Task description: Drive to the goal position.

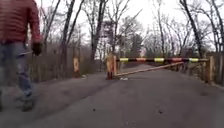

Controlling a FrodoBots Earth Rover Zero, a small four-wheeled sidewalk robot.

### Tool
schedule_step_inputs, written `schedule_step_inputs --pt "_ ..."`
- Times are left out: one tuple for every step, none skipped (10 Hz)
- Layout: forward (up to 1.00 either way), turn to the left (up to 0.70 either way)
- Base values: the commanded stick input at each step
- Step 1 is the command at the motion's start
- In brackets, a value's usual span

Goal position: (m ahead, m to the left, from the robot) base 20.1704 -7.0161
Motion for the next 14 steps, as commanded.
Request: schedule_step_inputs --pt "0.7 0.0" --pt "0.0 0.0" --pt "0.0 0.0" --pt "0.0 0.0" --pt "0.0 0.0" --pt "0.0 0.0" --pt "0.0 0.0" --pt "0.0 0.0" --pt "0.0 0.0" --pt "0.0 0.0" --pt "0.11 0.0" --pt "0.31 0.0" --pt "0.52 0.0" --pt "0.7 0.35"
